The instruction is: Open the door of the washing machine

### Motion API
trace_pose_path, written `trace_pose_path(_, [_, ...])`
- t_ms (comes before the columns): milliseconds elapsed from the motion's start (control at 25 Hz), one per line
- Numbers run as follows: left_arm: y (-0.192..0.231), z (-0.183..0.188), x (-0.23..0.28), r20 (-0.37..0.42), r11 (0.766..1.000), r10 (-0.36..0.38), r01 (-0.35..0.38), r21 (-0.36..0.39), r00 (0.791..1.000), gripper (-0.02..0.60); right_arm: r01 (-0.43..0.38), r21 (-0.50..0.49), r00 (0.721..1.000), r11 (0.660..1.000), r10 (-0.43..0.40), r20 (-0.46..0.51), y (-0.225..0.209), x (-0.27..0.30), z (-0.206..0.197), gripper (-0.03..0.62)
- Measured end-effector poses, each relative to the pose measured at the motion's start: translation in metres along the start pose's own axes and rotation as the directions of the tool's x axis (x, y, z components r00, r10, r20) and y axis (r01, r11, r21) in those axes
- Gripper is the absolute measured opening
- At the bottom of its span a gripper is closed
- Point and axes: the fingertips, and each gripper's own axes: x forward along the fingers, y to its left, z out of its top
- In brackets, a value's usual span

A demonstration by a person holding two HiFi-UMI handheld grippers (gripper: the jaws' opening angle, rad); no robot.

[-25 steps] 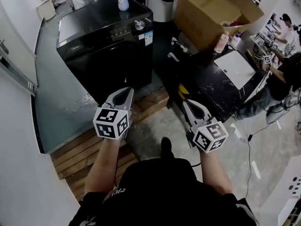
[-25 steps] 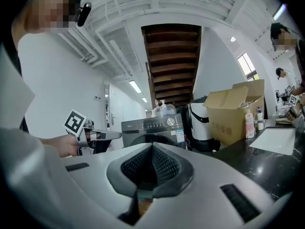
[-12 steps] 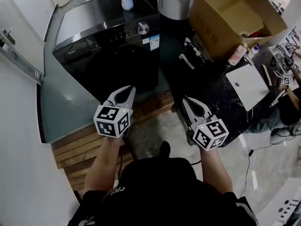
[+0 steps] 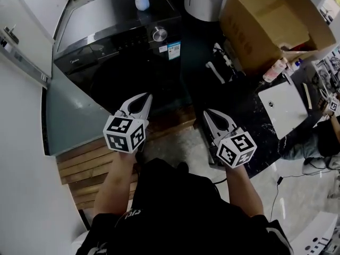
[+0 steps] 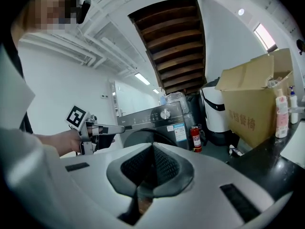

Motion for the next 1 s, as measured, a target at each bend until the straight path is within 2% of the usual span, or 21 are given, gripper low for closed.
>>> trace_pose_path(200, [0.027,0.005,0.019,0.001,1.0,0.002,-0.002,-0.005,1.0,0.009,0.004,-0.003,1.0,1.0,-0.005,-0.023,-0.009,0.029,0.001,-0.003])
trace_pose_path(440, [0.06,0.015,0.045,-0.009,0.998,-0.036,0.037,0.056,0.999,0.009,0.024,-0.018,0.998,1.0,-0.024,-0.049,-0.016,0.08,0.011,-0.003])
trace_pose_path(560, [0.076,0.014,0.058,-0.015,0.997,-0.057,0.058,0.049,0.998,0.009,0.027,-0.03,0.997,0.999,-0.029,-0.066,-0.014,0.101,0.013,-0.002])
trace_pose_path(760, [0.087,0.011,0.075,-0.023,0.995,-0.093,0.094,0.017,0.995,0.009,0.013,-0.057,0.988,0.998,-0.022,-0.154,-0.019,0.123,0.007,0.027])
trace_pose_path(1000, [0.099,0.025,0.094,0.016,0.997,-0.063,0.063,-0.038,0.998,0.009,-0.015,-0.112,0.985,0.994,-0.005,-0.173,-0.044,0.147,0.033,0.057])
